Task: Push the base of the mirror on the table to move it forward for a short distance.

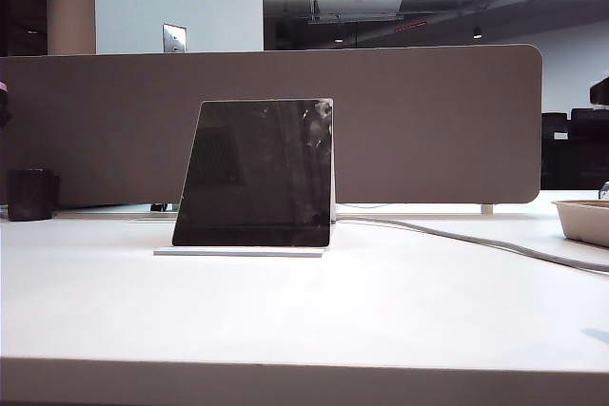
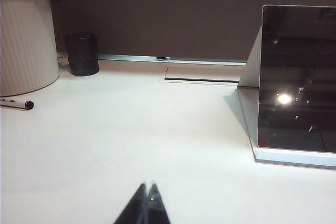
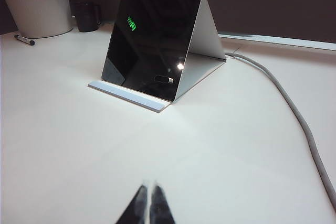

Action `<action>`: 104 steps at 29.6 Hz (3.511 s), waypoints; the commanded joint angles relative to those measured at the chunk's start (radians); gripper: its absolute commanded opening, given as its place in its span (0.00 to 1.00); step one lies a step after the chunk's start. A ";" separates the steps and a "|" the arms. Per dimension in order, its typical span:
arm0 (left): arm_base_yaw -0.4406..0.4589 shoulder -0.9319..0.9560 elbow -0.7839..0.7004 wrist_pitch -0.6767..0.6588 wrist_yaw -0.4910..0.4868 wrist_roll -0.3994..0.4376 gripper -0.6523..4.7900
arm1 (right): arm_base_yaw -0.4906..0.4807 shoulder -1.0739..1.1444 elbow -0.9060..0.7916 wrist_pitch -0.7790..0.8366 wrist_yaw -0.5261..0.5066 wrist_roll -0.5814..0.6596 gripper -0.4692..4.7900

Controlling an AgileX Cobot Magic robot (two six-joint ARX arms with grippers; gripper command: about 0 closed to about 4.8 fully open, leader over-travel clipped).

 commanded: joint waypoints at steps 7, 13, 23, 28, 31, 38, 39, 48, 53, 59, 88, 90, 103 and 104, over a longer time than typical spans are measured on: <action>0.001 0.000 0.002 0.008 0.007 0.004 0.11 | 0.000 0.000 0.001 0.016 0.000 -0.002 0.13; 0.001 0.000 0.002 0.008 0.006 0.004 0.11 | 0.000 0.000 0.001 0.017 0.000 -0.002 0.13; 0.001 0.000 0.002 0.008 0.007 0.004 0.11 | 0.000 0.000 0.001 0.016 0.000 -0.002 0.13; 0.001 0.000 0.002 0.008 0.006 0.004 0.11 | 0.000 0.000 0.001 0.017 0.000 -0.002 0.13; 0.001 0.000 0.002 0.008 0.006 0.004 0.11 | 0.000 0.000 0.001 0.016 0.001 -0.014 0.13; 0.001 0.000 0.002 0.008 0.006 0.004 0.11 | -0.029 0.000 0.000 0.016 -0.006 -0.127 0.13; 0.001 0.000 0.002 0.008 0.006 0.004 0.11 | -0.056 0.000 0.000 0.017 -0.020 -0.126 0.13; 0.001 0.000 0.002 0.008 0.006 0.004 0.11 | -0.352 0.000 0.001 0.016 -0.025 -0.114 0.13; 0.001 0.000 0.002 0.008 0.006 0.004 0.11 | -0.473 0.000 0.001 0.016 -0.023 -0.114 0.13; 0.001 0.000 0.002 0.008 0.006 0.004 0.11 | -0.516 0.000 0.001 0.016 -0.023 -0.102 0.13; 0.001 0.000 0.002 0.008 0.006 0.004 0.11 | -0.523 0.000 0.001 0.017 -0.023 -0.073 0.13; 0.001 0.000 0.002 0.008 0.006 0.004 0.11 | -0.523 0.000 0.001 0.017 -0.023 -0.073 0.13; 0.001 0.000 0.002 0.008 0.006 0.004 0.11 | -0.523 0.000 0.001 0.017 -0.023 -0.073 0.13; 0.001 0.000 0.002 0.008 0.006 0.004 0.11 | -0.523 0.000 0.001 0.017 -0.023 -0.073 0.13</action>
